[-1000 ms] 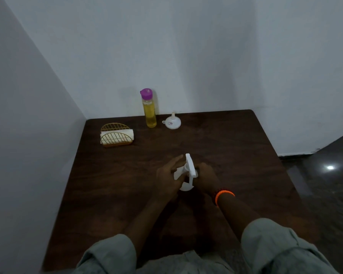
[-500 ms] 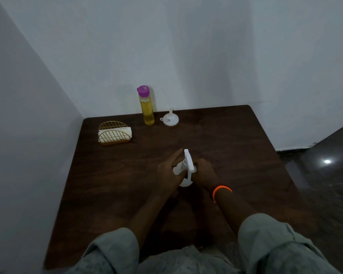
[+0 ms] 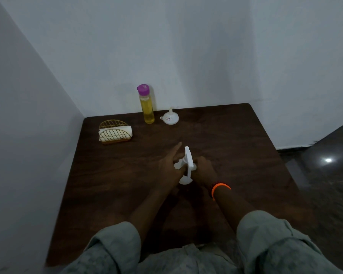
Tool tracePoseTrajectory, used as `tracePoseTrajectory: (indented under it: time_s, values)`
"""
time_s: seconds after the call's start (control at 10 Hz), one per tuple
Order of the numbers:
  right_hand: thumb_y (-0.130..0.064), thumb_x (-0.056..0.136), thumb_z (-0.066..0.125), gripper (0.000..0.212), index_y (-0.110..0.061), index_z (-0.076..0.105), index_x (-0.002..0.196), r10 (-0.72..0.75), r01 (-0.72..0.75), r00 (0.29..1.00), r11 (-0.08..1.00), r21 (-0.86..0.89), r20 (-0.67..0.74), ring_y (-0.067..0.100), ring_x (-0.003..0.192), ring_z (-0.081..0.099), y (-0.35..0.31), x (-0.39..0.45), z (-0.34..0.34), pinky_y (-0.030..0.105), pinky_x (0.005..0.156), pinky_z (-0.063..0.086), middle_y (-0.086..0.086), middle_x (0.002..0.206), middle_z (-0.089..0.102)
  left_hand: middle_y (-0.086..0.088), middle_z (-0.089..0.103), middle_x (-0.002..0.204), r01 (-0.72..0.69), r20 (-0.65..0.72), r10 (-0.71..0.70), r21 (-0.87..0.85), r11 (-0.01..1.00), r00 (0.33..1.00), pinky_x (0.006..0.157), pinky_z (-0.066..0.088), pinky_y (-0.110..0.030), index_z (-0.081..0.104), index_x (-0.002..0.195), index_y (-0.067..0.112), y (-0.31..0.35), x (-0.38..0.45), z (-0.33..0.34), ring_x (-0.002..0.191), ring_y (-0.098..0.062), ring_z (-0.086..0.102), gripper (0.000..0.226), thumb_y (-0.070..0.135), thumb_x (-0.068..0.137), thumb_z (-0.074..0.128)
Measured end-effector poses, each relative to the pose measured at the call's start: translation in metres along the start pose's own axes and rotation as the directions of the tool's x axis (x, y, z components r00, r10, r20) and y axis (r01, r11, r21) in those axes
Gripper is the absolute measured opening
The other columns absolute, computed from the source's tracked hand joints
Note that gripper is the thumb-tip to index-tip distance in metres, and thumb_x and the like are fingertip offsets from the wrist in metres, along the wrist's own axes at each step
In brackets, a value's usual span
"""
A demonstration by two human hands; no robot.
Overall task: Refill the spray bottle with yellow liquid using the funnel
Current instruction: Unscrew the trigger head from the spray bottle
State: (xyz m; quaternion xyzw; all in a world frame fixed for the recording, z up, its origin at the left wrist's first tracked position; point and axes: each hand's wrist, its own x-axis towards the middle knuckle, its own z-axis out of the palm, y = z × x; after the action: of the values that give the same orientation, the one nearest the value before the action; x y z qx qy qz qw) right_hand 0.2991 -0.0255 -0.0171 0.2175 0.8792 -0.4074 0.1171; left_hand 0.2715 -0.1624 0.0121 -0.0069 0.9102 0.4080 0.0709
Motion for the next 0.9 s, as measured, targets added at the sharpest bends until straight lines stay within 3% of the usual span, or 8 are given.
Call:
tracePoseTrajectory:
  time_s: [0.1,0.2,0.3,0.4,0.5,0.7,0.8,0.9]
  values:
    - [-0.026,0.086,0.073,0.023,-0.008,0.073,0.1,0.004,-0.004,1.0,1.0,-0.001,0.007,0.02,0.093,0.071,0.002,0.001,0.002,0.034,0.081,0.06,0.007,0.098,0.074,0.005,0.063,0.129,-0.234,0.157,0.274,-0.233,0.944,0.949,0.099,0.051,-0.026,0.044,0.148,0.021,-0.014,-0.008,-0.007,0.113,0.002,0.059,0.068,0.015,0.086,0.073]
    - [-0.024,0.082,0.077,0.031,-0.007,0.07,0.107,-0.008,0.008,1.0,1.0,-0.029,-0.001,0.021,0.099,0.07,0.004,0.0,0.002,0.037,0.084,0.06,0.008,0.105,0.073,0.003,0.071,0.121,-0.319,0.031,0.333,-0.216,0.923,0.942,0.091,0.048,-0.008,0.051,0.142,0.019,-0.025,-0.015,-0.012,0.102,0.017,0.058,0.064,0.018,0.084,0.077]
    - [-0.025,0.081,0.078,0.037,-0.008,0.069,0.112,0.0,0.001,1.0,1.0,-0.023,0.013,0.021,0.102,0.069,0.004,0.001,0.001,0.034,0.083,0.059,0.008,0.108,0.072,0.008,0.065,0.124,-0.278,0.025,0.288,-0.2,0.94,0.957,0.084,0.043,-0.002,0.055,0.139,0.018,-0.014,-0.019,-0.014,0.104,0.011,0.056,0.061,0.019,0.083,0.078]
    - [-0.026,0.082,0.076,0.034,-0.007,0.069,0.11,0.007,-0.007,1.0,1.0,-0.015,0.006,0.021,0.102,0.068,0.002,0.0,0.0,0.037,0.086,0.059,0.007,0.108,0.072,-0.002,0.067,0.124,-0.253,0.059,0.275,-0.244,0.936,0.96,0.091,0.052,-0.021,0.055,0.137,0.016,-0.006,-0.016,-0.018,0.11,-0.013,0.064,0.058,0.016,0.083,0.077]
    - [-0.022,0.085,0.075,0.027,-0.004,0.07,0.104,0.018,-0.018,1.0,1.0,-0.024,0.008,0.022,0.098,0.069,0.001,0.002,0.001,0.037,0.084,0.058,0.008,0.103,0.072,-0.004,0.064,0.128,-0.207,0.147,0.26,-0.302,0.931,0.954,0.089,0.051,-0.02,0.05,0.139,0.02,0.002,-0.014,-0.018,0.114,-0.02,0.064,0.062,0.004,0.083,0.072]
    - [-0.027,0.084,0.075,0.031,-0.003,0.065,0.102,0.046,-0.047,0.999,0.998,-0.038,-0.02,0.025,0.096,0.069,-0.006,-0.004,-0.001,0.032,0.076,0.056,0.008,0.102,0.07,-0.004,0.059,0.137,-0.155,0.208,0.225,-0.307,0.939,0.952,0.091,0.046,-0.017,0.04,0.149,0.021,0.013,-0.014,-0.022,0.122,-0.02,0.06,0.071,0.002,0.087,0.068]
    - [-0.025,0.083,0.076,0.034,-0.003,0.063,0.106,0.07,-0.07,0.998,0.996,-0.05,-0.003,0.023,0.099,0.066,-0.003,-0.001,-0.001,0.031,0.077,0.053,0.007,0.105,0.068,-0.003,0.062,0.131,-0.159,0.199,0.225,-0.301,0.94,0.954,0.083,0.044,-0.01,0.041,0.148,0.023,0.017,-0.013,-0.028,0.115,-0.018,0.062,0.073,0.002,0.085,0.069]
    - [-0.038,0.072,0.085,0.057,-0.008,0.064,0.116,0.035,-0.035,0.999,0.999,-0.017,0.003,0.02,0.105,0.067,-0.003,-0.003,0.001,0.035,0.086,0.057,0.001,0.111,0.068,0.0,0.067,0.121,-0.192,0.17,0.246,-0.284,0.939,0.954,0.085,0.052,-0.021,0.05,0.142,0.024,0.024,-0.005,-0.035,0.107,-0.017,0.065,0.067,0.002,0.082,0.071]
